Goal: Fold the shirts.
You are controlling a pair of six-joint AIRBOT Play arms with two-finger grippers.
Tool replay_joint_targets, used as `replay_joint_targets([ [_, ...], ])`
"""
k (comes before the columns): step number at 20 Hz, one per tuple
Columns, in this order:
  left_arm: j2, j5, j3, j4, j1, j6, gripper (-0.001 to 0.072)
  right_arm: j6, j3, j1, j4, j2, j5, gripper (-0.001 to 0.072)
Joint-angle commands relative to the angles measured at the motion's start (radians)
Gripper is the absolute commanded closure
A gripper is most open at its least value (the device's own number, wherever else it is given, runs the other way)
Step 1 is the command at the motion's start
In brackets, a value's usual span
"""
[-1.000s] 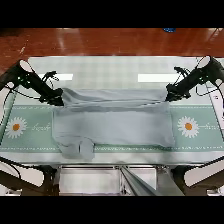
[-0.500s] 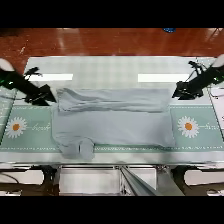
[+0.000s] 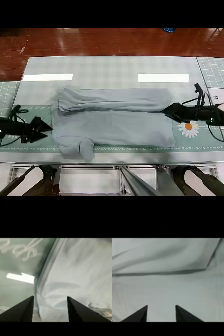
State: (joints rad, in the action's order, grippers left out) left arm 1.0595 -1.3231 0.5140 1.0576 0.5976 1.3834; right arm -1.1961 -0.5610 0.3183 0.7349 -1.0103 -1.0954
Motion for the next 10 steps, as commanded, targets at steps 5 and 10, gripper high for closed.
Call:
replay_joint_targets([
  [5, -0.037, -0.012, -0.123, 0.024, -0.076, 0.035, 0.0198, 0.034, 0.099, -0.005, -0.119, 0.098, 0.018, 0.0304],
  [10, -0.029, 0.076, -0.176, -0.038, -0.216, 0.052, 0.0198, 0.001, 0.099, -0.002, -0.166, 0.098, 0.073, 0.0304],
])
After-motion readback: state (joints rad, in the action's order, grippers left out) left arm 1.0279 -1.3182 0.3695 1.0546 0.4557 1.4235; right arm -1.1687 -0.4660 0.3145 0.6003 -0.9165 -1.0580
